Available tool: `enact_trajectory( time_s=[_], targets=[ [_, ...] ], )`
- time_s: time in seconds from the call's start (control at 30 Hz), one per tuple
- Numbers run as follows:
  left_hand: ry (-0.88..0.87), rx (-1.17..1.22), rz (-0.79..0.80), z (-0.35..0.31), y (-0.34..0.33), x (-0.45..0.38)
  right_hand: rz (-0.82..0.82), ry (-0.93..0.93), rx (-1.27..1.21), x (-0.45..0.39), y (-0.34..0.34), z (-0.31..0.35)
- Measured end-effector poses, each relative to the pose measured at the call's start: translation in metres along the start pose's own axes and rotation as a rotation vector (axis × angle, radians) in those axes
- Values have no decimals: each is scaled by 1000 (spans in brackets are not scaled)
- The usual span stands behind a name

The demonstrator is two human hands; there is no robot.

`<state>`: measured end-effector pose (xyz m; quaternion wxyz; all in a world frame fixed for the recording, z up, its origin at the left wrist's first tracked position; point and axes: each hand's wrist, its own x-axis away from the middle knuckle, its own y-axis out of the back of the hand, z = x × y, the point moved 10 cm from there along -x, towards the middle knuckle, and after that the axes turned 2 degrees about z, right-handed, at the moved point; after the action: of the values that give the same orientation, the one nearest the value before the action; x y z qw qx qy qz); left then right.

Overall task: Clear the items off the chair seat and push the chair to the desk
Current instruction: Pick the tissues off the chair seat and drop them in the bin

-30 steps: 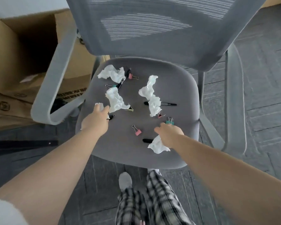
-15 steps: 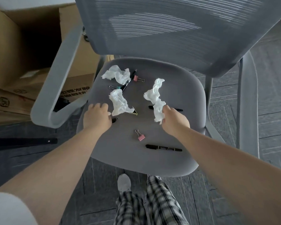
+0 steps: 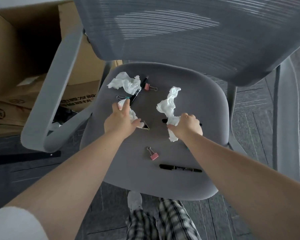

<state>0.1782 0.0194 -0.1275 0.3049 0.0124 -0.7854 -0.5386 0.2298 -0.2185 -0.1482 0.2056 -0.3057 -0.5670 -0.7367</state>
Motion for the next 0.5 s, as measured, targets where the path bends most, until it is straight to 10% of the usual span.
enact_trajectory(
  time_s=[0.5],
  targets=[
    [14, 145, -310, -1, 79, -28, -183, 195, -358, -9, 52, 46]
  ],
)
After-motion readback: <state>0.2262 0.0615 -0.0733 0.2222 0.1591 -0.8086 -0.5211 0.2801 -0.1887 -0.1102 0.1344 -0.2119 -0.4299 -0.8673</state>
